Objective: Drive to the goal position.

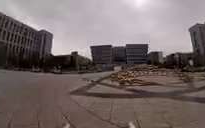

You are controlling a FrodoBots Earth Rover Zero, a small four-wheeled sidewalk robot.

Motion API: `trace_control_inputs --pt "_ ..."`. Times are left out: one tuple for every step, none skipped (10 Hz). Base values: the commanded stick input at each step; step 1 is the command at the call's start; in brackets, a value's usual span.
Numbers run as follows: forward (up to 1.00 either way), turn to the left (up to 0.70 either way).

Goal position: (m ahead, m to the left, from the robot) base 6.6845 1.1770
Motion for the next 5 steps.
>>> trace_control_inputs --pt "0.7 0.0" --pt "0.7 0.0" --pt "0.7 0.0" --pt "0.7 0.09" --pt "0.7 0.05"
